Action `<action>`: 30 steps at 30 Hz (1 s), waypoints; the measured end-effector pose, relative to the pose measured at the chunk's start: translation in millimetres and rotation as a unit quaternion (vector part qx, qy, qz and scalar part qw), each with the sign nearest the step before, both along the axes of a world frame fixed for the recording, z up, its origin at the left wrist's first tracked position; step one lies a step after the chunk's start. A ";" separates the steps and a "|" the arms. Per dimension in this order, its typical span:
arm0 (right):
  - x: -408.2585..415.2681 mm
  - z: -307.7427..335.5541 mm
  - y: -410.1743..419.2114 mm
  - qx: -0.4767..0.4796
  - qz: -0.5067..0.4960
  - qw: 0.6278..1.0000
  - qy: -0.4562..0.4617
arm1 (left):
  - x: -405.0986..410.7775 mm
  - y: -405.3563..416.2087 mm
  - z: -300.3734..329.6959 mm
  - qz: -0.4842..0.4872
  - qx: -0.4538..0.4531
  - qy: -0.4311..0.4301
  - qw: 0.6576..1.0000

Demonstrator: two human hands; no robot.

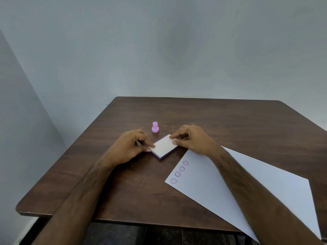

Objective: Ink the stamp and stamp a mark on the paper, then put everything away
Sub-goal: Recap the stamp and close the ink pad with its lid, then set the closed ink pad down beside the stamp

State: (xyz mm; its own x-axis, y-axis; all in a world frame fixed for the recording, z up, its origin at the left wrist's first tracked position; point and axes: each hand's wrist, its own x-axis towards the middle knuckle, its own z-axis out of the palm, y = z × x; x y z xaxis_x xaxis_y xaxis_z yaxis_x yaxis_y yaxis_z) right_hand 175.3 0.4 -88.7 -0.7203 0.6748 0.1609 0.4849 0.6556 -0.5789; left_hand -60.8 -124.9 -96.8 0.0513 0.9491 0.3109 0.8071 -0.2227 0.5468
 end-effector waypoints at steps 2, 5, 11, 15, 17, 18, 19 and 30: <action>-0.4 -0.1 -0.4 0.003 0.002 1.000 -0.003 | 0.1 -1.3 0.0 -0.015 0.004 0.021 1.000; -0.1 -0.7 -1.2 0.006 0.002 1.000 0.001 | 1.8 -2.9 -1.1 -0.037 0.001 0.058 0.998; -0.9 -4.2 -4.4 0.029 0.015 0.999 0.009 | 21.6 1.6 -8.5 -0.070 0.042 0.148 0.986; -4.7 -9.9 -4.6 0.035 0.043 0.998 0.011 | 22.9 3.9 -8.8 -0.046 0.032 0.209 0.976; -6.5 -12.3 -4.5 0.046 0.048 0.998 -0.009 | 18.2 2.1 -8.0 -0.040 0.024 0.211 0.976; -7.3 -12.8 -5.7 0.048 0.049 0.998 -0.016 | 15.7 0.4 -7.7 -0.034 0.025 0.214 0.976; -7.9 -12.9 -6.4 0.044 0.055 0.997 -0.015 | 13.4 -1.3 -7.4 -0.024 0.027 0.218 0.975; -0.9 -14.9 2.1 -0.017 0.033 0.997 0.069 | 3.6 -2.9 -4.9 0.177 0.009 0.289 0.941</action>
State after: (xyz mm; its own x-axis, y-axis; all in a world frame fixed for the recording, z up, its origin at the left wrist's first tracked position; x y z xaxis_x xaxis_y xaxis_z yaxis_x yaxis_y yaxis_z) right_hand 174.4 2.5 -103.6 -0.7356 0.6336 0.2396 0.3562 0.6626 -0.6588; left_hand -57.2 -127.7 -101.7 -0.1020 0.9336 0.3436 0.9937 0.1116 -0.0083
